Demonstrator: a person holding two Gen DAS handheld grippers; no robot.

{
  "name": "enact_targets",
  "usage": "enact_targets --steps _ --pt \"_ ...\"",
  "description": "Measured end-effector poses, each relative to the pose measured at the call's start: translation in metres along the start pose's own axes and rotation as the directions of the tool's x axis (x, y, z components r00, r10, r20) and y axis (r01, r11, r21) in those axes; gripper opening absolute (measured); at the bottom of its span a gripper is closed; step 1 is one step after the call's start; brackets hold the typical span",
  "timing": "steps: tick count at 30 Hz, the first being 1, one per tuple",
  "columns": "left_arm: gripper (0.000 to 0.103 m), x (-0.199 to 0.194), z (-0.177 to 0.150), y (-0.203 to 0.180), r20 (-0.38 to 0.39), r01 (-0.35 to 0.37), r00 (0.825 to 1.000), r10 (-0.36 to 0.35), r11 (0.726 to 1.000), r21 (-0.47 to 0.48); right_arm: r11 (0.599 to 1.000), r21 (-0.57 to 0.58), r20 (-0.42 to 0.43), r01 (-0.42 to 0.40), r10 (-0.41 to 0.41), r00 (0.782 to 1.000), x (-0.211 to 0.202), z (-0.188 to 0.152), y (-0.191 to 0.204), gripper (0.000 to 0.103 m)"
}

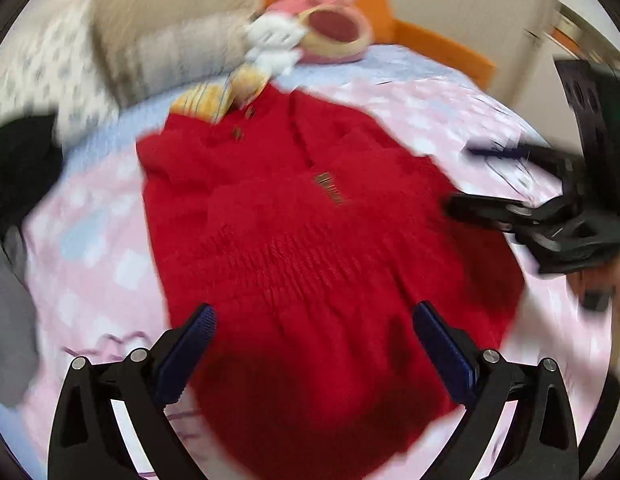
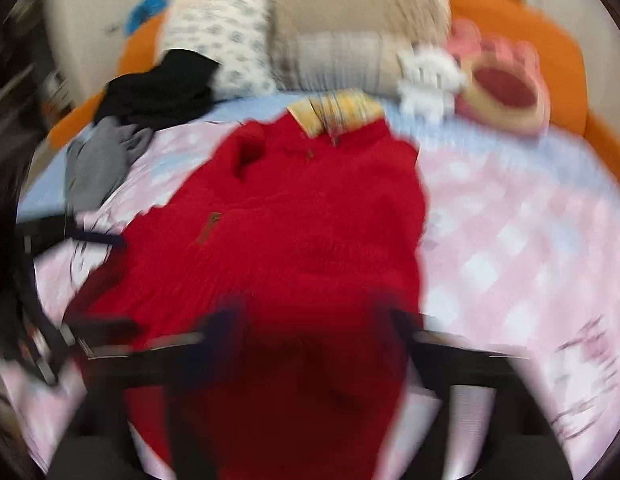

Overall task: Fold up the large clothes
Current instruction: 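Open both tools and release the folded hem on the sweater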

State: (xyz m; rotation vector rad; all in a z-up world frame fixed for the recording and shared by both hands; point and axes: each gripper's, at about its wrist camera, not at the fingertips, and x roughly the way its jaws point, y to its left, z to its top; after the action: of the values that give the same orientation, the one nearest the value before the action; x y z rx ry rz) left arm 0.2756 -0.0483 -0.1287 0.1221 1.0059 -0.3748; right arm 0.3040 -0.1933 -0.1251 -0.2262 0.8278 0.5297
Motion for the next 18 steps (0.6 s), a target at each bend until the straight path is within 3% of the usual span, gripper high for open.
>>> enact_targets --steps 2,4,6,8,10,14,15,18 --pt "0.1 -0.029 -0.014 -0.012 0.045 -0.02 0.999 0.014 0.991 0.135 0.984 -0.176 0.08 0.013 0.001 0.997 -0.042 -0.015 0.013 0.097" --pt "0.1 -0.053 -0.036 -0.029 0.092 -0.05 0.996 0.022 0.947 0.317 0.944 -0.328 0.104 0.044 -0.01 0.995 -0.068 -0.036 0.028 0.097" --pt "0.1 -0.064 -0.065 -0.05 0.124 -0.133 0.989 0.08 0.852 0.507 0.847 -0.524 0.137 0.089 -0.02 0.99 -0.088 -0.071 0.051 0.096" --pt "0.1 -0.065 -0.09 -0.066 0.126 -0.138 0.989 0.075 0.763 0.631 0.75 -0.652 0.153 0.113 -0.016 0.988 -0.092 -0.102 0.068 0.095" --pt "0.1 -0.057 -0.109 -0.078 0.109 -0.124 0.992 0.065 0.698 0.705 0.676 -0.721 0.148 0.151 -0.063 0.987 -0.081 -0.124 0.079 0.086" --pt "0.099 -0.029 -0.116 -0.083 0.094 -0.18 0.982 0.164 0.657 0.732 0.652 -0.729 0.128 0.21 -0.173 0.977 -0.045 -0.136 0.081 0.082" --pt "0.099 -0.022 -0.117 -0.085 0.105 -0.206 0.976 0.193 0.636 0.744 0.626 -0.74 0.148 0.247 -0.207 0.967 -0.036 -0.139 0.082 0.082" --pt "0.099 -0.006 -0.12 -0.079 0.093 -0.225 0.967 0.238 0.622 0.75 0.537 -0.781 0.186 0.319 -0.288 0.939 -0.013 -0.15 0.083 0.082"
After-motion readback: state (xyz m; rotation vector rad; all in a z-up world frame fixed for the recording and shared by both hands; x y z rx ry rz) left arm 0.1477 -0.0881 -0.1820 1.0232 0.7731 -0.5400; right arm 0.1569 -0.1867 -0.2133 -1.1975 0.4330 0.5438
